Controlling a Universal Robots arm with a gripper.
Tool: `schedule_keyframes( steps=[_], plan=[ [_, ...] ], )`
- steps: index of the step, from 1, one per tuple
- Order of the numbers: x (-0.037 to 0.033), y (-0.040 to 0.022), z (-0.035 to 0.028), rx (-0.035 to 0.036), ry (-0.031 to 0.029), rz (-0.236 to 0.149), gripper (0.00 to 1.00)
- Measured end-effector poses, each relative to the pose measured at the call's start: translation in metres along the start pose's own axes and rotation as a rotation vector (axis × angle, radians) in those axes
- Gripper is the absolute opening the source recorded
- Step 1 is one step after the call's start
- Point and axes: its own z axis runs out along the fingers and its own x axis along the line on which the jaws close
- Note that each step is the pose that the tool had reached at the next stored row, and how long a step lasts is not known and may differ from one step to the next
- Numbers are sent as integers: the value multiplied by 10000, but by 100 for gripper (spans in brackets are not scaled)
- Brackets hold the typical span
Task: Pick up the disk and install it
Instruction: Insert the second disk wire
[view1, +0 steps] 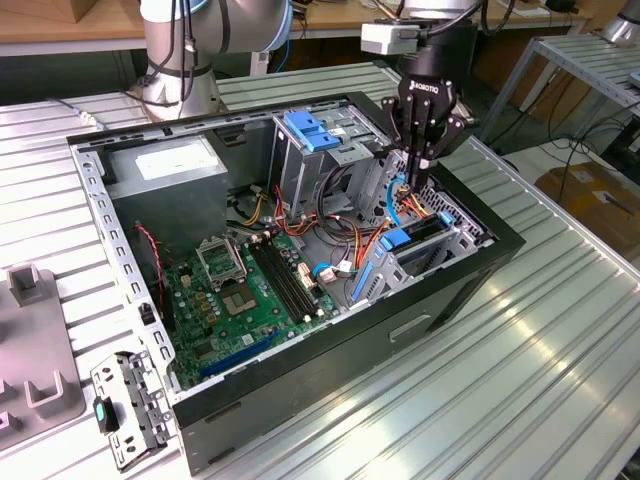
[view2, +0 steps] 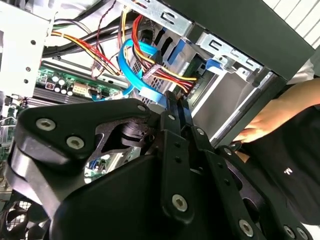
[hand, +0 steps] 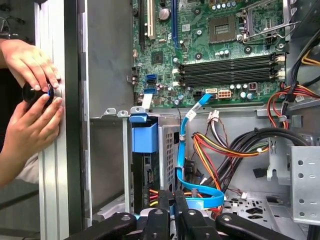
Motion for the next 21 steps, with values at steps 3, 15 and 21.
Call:
schedule_keyframes(
  steps=[3,15,21],
  plan=[
    [58,-1,29,10,-239,-1,16],
    [381,74,196,150,-1434,-18,16],
    [421,189,223,341,-1589,-19,16]
  ],
)
